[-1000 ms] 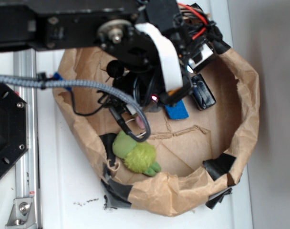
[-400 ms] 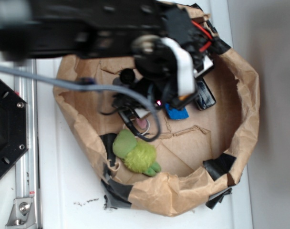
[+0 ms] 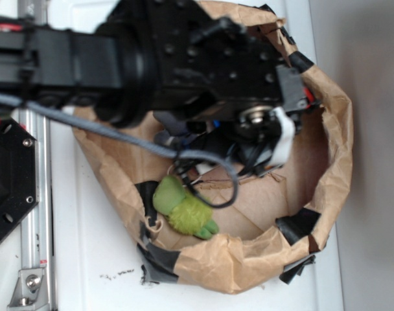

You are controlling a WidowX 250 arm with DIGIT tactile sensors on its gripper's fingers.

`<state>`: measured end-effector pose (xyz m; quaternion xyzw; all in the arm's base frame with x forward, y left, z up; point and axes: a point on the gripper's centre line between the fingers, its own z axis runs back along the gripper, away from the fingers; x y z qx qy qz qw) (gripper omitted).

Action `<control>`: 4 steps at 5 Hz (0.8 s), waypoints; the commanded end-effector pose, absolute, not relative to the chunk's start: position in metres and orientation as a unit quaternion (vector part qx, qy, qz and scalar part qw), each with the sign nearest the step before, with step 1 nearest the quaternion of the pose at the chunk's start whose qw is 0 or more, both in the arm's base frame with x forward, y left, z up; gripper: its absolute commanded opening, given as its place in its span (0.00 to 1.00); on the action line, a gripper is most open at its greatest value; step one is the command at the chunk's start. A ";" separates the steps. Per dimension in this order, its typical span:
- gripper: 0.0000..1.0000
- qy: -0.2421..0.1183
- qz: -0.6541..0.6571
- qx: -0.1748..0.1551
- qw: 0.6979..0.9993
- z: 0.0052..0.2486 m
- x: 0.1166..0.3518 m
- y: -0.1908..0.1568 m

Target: Grab the black box.

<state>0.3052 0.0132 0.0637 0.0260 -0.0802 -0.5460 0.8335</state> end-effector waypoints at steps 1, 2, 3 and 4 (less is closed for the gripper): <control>1.00 -0.127 -0.512 0.086 0.845 0.094 0.346 0.031; 1.00 -0.112 -0.502 0.090 0.853 0.087 0.351 0.042; 1.00 -0.092 -0.506 0.079 0.854 0.074 0.347 0.042; 0.05 -0.080 -0.516 0.066 0.850 0.050 0.335 0.028</control>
